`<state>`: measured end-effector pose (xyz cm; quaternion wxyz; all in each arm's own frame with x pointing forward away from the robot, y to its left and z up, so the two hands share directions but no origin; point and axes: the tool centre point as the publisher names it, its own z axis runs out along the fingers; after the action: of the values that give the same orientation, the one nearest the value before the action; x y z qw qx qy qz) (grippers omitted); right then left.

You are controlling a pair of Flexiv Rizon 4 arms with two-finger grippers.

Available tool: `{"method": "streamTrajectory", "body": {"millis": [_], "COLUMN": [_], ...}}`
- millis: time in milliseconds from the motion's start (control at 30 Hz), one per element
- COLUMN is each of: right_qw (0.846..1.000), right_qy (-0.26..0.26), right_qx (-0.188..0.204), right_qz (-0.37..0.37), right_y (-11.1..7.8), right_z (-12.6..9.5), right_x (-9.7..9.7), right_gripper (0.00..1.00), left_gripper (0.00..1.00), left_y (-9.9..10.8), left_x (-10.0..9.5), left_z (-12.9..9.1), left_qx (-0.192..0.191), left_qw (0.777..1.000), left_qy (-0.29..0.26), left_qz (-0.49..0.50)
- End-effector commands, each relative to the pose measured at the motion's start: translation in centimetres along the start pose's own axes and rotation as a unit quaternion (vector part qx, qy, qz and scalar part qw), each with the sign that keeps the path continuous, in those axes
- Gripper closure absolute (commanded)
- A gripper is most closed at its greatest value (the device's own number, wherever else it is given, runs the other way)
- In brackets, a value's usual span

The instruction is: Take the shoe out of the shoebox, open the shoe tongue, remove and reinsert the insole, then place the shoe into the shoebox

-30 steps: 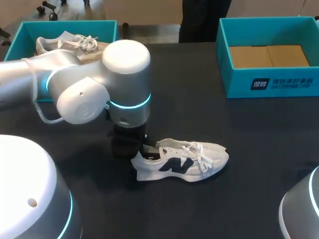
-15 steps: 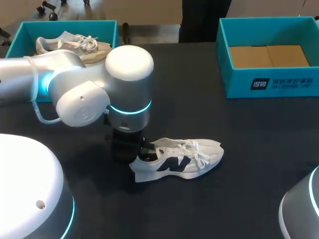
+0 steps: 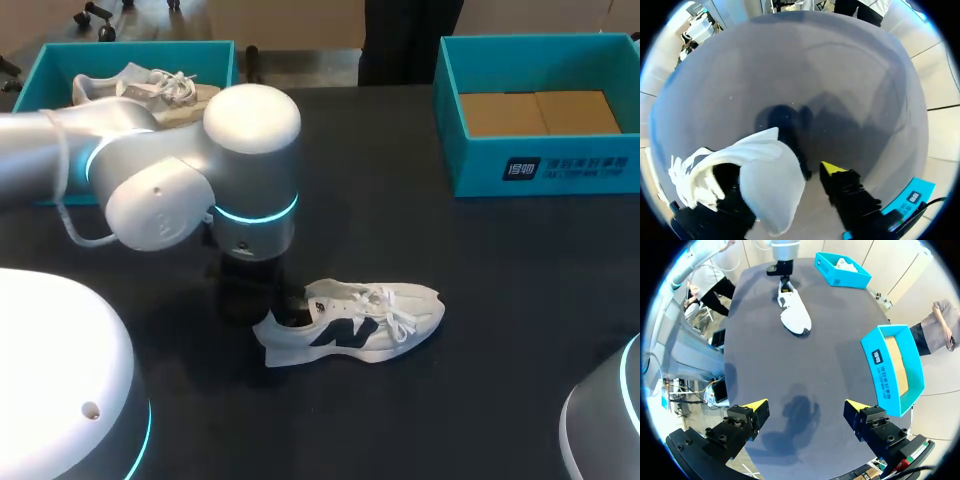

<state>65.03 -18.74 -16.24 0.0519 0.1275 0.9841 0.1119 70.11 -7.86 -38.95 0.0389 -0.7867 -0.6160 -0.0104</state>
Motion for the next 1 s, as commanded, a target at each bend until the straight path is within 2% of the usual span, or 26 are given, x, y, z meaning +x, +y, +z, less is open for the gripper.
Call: {"method": "streamTrajectory", "body": {"millis": [33, 367, 467, 700, 833, 1000], "right_qw": [1.000, 1.000, 1.000, 1.000, 1.000, 1.000], "right_qy": [0.002, 0.002, 0.002, 0.002, 0.002, 0.002], "right_qx": [0.002, 0.002, 0.002, 0.002, 0.002, 0.002], "right_qz": [0.000, 0.000, 0.000, 0.000, 0.000, 0.000], "right_y": [0.1, 0.1, 0.1, 0.1, 0.1, 0.1], "right_z": [0.1, 0.1, 0.1, 0.1, 0.1, 0.1], "right_x": [-0.2, -0.2, -0.2, -0.2, -0.2, -0.2], "right_gripper": [0.00, 0.00, 0.00, 0.00, 0.00, 0.00], "left_gripper": [0.00, 0.00, 0.00, 0.00, 0.00, 0.00], "left_y": [-0.4, -1.5, -1.9, -2.3, -2.0, -1.8], "left_x": [1.0, 2.0, 2.2, 3.3, 4.5, 6.2], "left_z": [-1.3, -5.0, -6.0, -8.3, -8.7, -8.3], "left_qx": [0.000, -0.009, 0.005, -0.006, 0.014, 0.042], "left_qw": [1.000, 0.990, 0.984, 0.975, 0.962, 0.945], "left_qy": [-0.026, -0.133, -0.171, -0.204, -0.242, -0.279], "left_qz": [0.005, -0.052, -0.053, -0.093, -0.124, -0.165]}}
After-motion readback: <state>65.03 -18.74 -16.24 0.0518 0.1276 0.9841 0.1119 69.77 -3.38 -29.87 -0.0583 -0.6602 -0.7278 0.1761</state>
